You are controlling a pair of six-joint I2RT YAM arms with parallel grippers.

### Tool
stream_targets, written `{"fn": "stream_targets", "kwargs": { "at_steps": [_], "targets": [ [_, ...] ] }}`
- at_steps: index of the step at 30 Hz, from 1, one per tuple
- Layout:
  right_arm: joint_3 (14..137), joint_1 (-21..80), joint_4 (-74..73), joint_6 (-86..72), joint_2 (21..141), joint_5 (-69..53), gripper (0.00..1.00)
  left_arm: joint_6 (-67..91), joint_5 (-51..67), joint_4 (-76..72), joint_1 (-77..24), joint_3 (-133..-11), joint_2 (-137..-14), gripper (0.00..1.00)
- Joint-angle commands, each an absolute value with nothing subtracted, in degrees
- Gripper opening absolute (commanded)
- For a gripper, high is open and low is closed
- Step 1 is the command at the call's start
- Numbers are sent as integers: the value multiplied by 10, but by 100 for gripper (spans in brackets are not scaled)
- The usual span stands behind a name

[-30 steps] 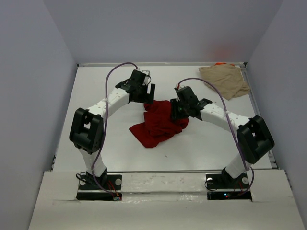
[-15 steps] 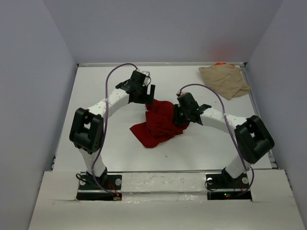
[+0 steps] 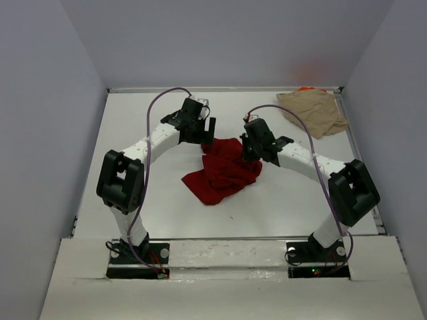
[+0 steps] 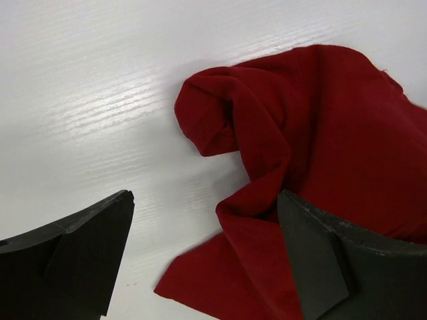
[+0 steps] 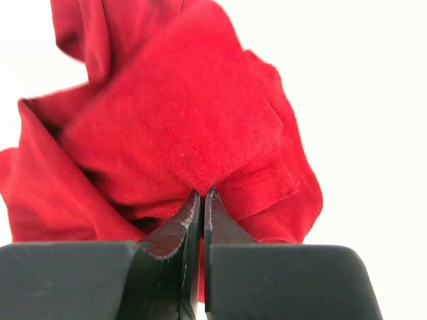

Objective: Fold and stack the t-shirts
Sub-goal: Move the tshirt to the center of the board

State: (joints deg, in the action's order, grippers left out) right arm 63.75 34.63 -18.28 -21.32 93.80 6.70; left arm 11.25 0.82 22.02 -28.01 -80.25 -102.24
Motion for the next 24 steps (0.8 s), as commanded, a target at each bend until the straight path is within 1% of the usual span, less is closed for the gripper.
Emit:
{"fn": "stream_targets", "kwargs": {
  "at_steps": [1,4,5,6,11,12,17,20,21,23,24],
  "targets": [
    [732,350,-195,-132,942,175,0,107,9,208,-279,-795,-996,99],
    [828,350,-231,-102,961,192,0,105,11,215,-279,-804,-1006,99],
    [829,350,-241,-99,969,194,0,105,11,217,-279,-805,-1008,99],
    [866,350,-252,-94,987,203,0,105,11,217,-279,-805,-1009,99],
    [959,339,-329,-72,1062,290,0,102,10,217,-279,-802,-1000,99],
    [967,329,-330,-66,1072,300,0,102,13,217,-279,-802,-1001,99],
    [1003,317,-330,-55,1098,267,0,107,6,207,-279,-781,-984,99],
    [1040,346,-288,2,1096,266,0,108,-15,191,-278,-774,-960,99],
    [1063,364,-286,37,1103,293,0,108,-19,189,-276,-777,-957,99],
    [1116,369,-290,59,1114,307,0,107,-15,195,-273,-783,-963,99],
    [1172,375,-295,70,1123,310,0,108,-11,199,-272,-791,-969,99]
  ]
}}
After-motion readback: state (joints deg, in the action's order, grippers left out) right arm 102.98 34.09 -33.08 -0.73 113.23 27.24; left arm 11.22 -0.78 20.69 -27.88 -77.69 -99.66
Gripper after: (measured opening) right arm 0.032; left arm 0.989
